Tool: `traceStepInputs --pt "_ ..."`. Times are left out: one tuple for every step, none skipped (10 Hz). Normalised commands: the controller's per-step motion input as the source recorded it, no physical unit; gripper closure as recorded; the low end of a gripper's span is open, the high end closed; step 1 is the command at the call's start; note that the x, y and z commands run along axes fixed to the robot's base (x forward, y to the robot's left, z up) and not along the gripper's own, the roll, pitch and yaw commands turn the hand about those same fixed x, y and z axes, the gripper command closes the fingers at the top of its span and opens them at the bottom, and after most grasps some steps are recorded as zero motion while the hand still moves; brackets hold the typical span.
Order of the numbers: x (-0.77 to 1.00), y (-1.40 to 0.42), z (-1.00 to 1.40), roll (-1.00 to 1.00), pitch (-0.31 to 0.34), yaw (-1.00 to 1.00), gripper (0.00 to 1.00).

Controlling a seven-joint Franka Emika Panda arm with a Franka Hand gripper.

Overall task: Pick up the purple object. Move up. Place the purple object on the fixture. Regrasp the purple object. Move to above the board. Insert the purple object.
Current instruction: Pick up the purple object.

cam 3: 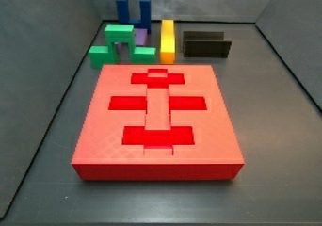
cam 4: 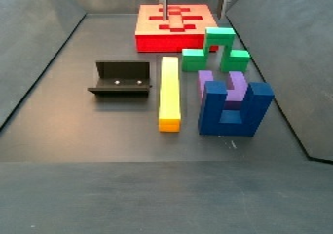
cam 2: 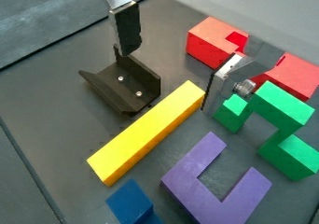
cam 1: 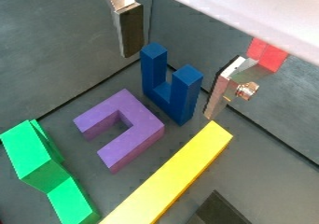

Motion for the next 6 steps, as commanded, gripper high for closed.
traceStepInputs --pt "0.00 0.00 -0.09 0.00 -0.001 0.00 0.00" --pt "0.00 0.00 -0.04 -0.03 -0.001 0.00 0.00" --pt "0.00 0.05 -0.16 -0.16 -0.051 0.00 0.00" --pt "0.00 -0.29 -0.19 0.01 0.000 -0.09 0.00" --pt "0.00 -0.59 -0.68 -0.07 -0.199 0.00 0.00" --pt "0.00 -0.55 -0.64 -0.11 -0.196 0.00 0.00"
